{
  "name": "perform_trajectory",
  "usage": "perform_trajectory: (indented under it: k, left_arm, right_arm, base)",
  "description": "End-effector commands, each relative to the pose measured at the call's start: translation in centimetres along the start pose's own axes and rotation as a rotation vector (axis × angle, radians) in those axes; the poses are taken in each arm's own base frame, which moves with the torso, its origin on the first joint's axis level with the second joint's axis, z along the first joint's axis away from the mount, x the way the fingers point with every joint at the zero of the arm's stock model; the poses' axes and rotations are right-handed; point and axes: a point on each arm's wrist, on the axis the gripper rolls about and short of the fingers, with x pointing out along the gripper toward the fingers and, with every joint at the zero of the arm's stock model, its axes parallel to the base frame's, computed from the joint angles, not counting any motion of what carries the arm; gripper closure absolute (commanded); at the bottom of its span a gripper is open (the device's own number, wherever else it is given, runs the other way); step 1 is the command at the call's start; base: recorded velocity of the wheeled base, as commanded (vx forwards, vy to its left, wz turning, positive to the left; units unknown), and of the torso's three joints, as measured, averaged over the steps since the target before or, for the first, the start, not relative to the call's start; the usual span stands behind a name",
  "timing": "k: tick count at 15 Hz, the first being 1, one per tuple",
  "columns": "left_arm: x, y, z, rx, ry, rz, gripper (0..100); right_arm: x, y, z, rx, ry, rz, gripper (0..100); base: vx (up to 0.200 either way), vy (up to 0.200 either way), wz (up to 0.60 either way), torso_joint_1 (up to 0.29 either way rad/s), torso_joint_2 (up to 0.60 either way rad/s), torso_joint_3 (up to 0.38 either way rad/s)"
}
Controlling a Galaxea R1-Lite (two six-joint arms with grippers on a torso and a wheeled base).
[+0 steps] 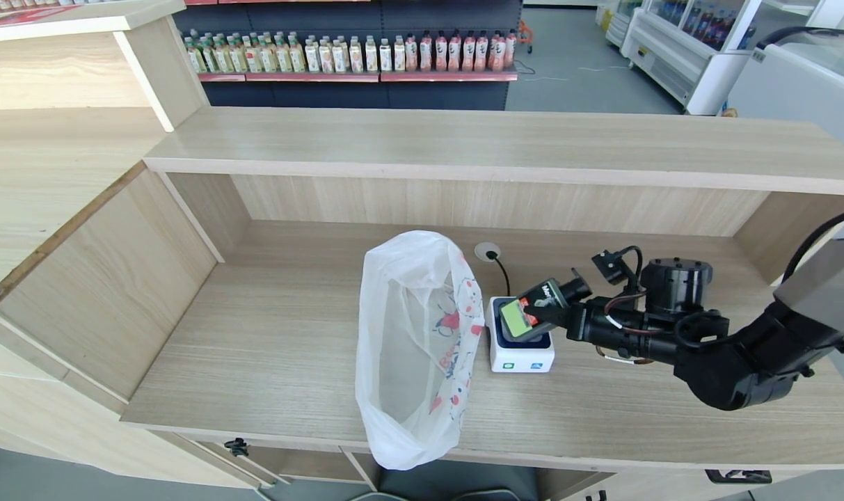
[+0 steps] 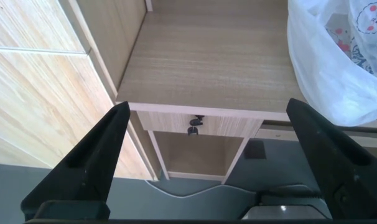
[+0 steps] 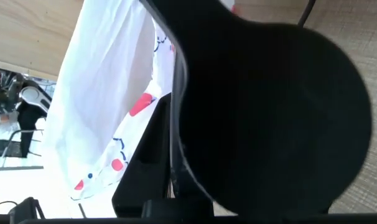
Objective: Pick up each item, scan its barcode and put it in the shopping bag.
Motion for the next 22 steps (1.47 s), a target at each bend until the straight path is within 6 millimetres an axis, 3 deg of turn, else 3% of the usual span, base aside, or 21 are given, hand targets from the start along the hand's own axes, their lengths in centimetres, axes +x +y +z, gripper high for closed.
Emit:
perform_trajectory:
  k: [1, 2, 3, 5, 6, 8, 12, 22]
  left_arm:
    - [0.0, 0.0, 0.0, 0.0, 0.0, 0.0, 0]
    - [0.0, 0.0, 0.0, 0.0, 0.0, 0.0, 0]
    - [0.0, 0.0, 0.0, 0.0, 0.0, 0.0, 0]
    - [0.0, 0.0, 0.0, 0.001, 0.0, 0.0, 0]
    - [0.0, 0.0, 0.0, 0.0, 0.0, 0.0, 0]
    - [0.0, 0.0, 0.0, 0.0, 0.0, 0.0, 0]
    - [0.0, 0.0, 0.0, 0.003, 0.0, 0.0, 0]
    - [0.0, 0.0, 0.0, 0.009, 0.0, 0.0, 0]
  right_arm:
    - [-2.7, 3.1, 3.3, 0.021, -0.09, 0.031, 100]
    - [-3.0, 3.5, 3.7, 0.027, -0.102, 0.036, 100]
    - [-8.6, 7.5, 7.7, 0.02, -0.217, 0.044, 100]
    - [-13.3, 9.9, 9.1, -0.046, -0.23, -0.026, 100]
    - [-15.1, 9.7, 8.9, -0.14, -0.209, -0.105, 100]
    - [-16.7, 8.2, 8.7, -0.32, -0.202, -0.219, 100]
    - [-18.2, 6.4, 7.7, -0.516, -0.166, -0.432, 100]
    - [-17.7, 7.0, 7.4, -0.416, -0.171, -0.382, 100]
  base:
    - [0.0, 0.0, 0.0, 0.0, 0.0, 0.0]
    - [0.0, 0.0, 0.0, 0.0, 0.0, 0.0]
    - [0.0, 0.0, 0.0, 0.0, 0.0, 0.0]
    - [0.0, 0.0, 0.0, 0.0, 0.0, 0.0]
    - [0.0, 0.0, 0.0, 0.0, 0.0, 0.0]
    - [0.0, 0.0, 0.0, 0.0, 0.0, 0.0]
    - [0.0, 0.0, 0.0, 0.0, 0.0, 0.0]
    - [0.0, 0.18, 0.0, 0.001, 0.0, 0.001]
